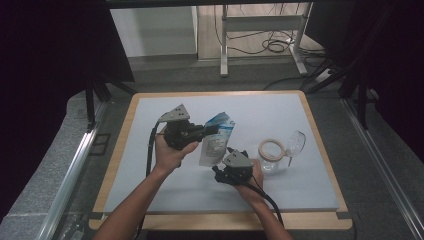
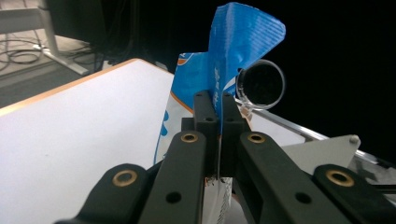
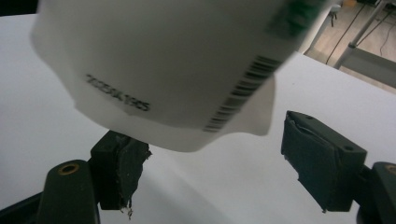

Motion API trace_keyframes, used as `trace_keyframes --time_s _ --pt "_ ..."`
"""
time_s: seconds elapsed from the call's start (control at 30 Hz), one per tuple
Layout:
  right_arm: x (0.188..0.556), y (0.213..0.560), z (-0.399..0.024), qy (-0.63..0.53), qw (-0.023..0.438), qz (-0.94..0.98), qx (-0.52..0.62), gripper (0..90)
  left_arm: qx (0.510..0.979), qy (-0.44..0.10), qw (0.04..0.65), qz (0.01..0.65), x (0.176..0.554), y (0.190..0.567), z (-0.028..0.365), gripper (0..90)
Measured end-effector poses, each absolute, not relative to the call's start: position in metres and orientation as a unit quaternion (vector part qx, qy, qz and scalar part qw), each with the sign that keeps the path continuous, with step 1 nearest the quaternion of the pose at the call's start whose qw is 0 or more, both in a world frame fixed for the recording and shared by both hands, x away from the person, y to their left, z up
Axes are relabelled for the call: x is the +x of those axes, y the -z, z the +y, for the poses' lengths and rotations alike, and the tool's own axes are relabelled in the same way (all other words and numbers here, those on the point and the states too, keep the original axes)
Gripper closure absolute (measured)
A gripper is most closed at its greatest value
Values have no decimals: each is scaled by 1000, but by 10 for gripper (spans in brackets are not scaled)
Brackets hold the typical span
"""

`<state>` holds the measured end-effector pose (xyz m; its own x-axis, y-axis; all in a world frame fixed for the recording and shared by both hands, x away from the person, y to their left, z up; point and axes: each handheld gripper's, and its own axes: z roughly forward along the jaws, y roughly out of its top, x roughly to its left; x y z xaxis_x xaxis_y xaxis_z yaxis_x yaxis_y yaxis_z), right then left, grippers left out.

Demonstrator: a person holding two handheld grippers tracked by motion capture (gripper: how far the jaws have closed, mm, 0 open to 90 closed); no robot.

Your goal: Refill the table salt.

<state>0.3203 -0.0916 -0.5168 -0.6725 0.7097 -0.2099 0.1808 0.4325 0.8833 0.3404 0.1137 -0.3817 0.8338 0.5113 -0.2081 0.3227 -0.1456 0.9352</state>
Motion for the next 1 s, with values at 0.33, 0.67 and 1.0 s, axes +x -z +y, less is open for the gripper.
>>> trace_keyframes --time_s 0.33,0.67,1.0 --pt "316 517 -92 -459 287 798 263 319 761 -67 586 272 344 382 103 900" --pt "309 517 -98 -468 281 794 268 326 768 -47 583 261 347 380 94 900" --pt "302 523 -103 -466 277 793 279 334 788 -40 559 254 353 383 80 900"
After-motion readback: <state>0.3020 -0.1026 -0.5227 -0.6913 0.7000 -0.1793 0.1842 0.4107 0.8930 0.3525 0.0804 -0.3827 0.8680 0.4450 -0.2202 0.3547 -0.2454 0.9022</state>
